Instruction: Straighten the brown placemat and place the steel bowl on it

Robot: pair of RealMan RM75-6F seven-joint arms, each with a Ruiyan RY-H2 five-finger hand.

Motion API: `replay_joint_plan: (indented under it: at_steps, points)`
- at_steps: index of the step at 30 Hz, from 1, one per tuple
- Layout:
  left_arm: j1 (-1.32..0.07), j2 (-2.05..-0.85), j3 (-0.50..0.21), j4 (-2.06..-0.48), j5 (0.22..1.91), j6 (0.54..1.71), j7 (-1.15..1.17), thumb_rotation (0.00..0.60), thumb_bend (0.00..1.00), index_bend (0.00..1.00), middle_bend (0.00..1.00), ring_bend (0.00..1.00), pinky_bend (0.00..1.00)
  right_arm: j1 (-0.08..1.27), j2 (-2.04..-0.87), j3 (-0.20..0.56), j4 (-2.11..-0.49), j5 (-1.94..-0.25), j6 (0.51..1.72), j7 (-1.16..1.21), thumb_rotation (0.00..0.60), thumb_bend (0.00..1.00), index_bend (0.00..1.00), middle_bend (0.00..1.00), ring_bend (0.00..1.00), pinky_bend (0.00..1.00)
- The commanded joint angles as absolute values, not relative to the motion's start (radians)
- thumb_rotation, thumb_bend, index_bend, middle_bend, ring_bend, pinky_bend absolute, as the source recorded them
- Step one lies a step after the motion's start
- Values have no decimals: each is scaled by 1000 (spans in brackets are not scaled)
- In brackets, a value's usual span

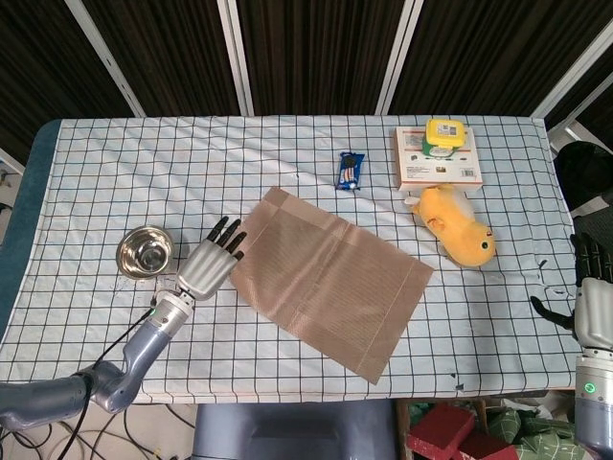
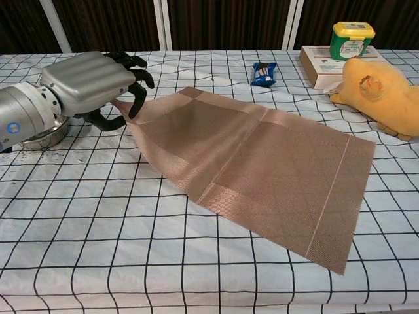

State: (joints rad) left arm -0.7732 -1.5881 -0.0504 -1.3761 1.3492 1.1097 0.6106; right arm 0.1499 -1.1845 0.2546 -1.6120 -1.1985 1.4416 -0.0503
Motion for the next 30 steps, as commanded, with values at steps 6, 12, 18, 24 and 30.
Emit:
replay_joint_plan:
  at_steps: [6, 12, 18, 24, 30]
  points:
    - [-756, -1553, 10, -1522, 1454, 1113, 586, 600, 441, 581, 176, 37, 89, 148, -1184, 256, -1613, -1199, 1445, -50, 600, 121, 0, 0, 0, 165]
    - [-762, -1549, 44, -1626, 1519, 1087, 606, 600, 441, 584, 176, 36, 89, 148, -1183, 258, -1611, -1196, 1444, -46, 600, 121, 0, 0, 0, 165]
    - [-754, -1533, 70, -1672, 1539, 1060, 632, 600, 441, 582, 174, 37, 89, 148, -1180, 260, -1612, -1191, 1438, -39, 600, 121, 0, 0, 0, 164]
    - [-751, -1515, 92, -1688, 1574, 1041, 631, 600, 441, 585, 175, 36, 89, 148, -1181, 259, -1614, -1193, 1440, -39, 600, 121, 0, 0, 0, 165]
    - [-743, -1496, 99, -1690, 1591, 1033, 621, 600, 441, 587, 175, 36, 89, 148, -1180, 260, -1615, -1191, 1440, -39, 600, 122, 0, 0, 0, 164]
